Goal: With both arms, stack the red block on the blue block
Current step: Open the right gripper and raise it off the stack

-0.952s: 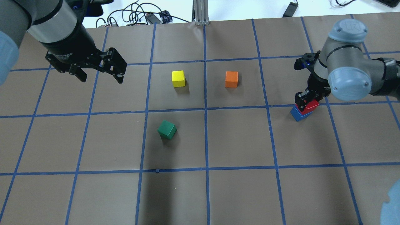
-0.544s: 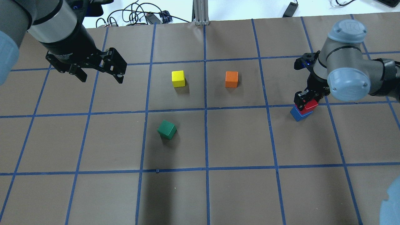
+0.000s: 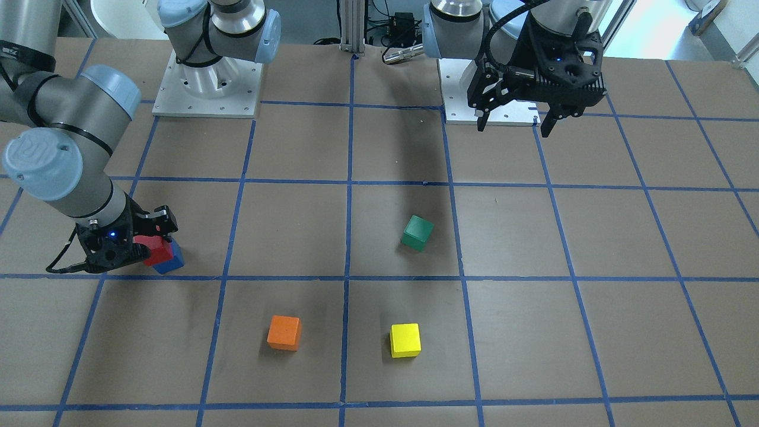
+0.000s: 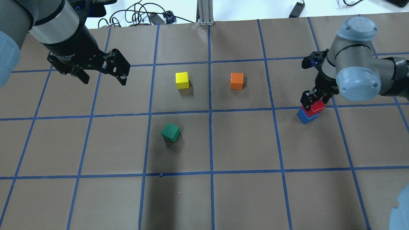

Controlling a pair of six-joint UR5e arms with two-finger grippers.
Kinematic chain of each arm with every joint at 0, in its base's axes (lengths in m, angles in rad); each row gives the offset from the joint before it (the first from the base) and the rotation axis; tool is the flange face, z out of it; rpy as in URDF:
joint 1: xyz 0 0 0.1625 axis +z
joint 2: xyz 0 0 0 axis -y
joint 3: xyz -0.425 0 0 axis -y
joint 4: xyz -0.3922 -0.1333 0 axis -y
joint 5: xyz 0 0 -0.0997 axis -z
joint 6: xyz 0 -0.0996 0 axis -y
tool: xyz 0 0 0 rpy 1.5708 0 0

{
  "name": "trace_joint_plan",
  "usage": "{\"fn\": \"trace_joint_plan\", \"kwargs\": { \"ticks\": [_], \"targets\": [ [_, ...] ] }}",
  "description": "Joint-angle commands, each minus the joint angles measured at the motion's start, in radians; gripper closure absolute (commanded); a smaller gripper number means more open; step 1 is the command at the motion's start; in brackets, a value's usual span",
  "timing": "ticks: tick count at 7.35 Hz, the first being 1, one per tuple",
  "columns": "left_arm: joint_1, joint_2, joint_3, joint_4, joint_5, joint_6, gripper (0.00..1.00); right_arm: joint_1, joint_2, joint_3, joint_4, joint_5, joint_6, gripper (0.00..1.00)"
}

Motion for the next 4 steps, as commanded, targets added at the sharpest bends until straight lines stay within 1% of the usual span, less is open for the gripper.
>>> {"fn": "trace_joint_plan", "kwargs": {
  "ticks": [1,2,3,4],
  "targets": [
    [0.000,0.000,0.000,-0.001,0.000,0.000,0.00,0.001,-0.089,-0.043,0.091,-0.001,0.030,0.00],
    [0.000,0.000,0.000,0.000,0.000,0.000,0.00,0.007,-0.155,-0.093,0.220,-0.003,0.101,0.00],
    [0.000,0.000,0.000,0.000,0.000,0.000,0.00,0.014,-0.186,-0.191,0.376,0.000,0.158,0.00],
    [0.000,0.001,0.000,-0.001,0.000,0.000,0.00,0.030,-0.183,-0.298,0.503,0.003,0.249,0.00]
  ]
}}
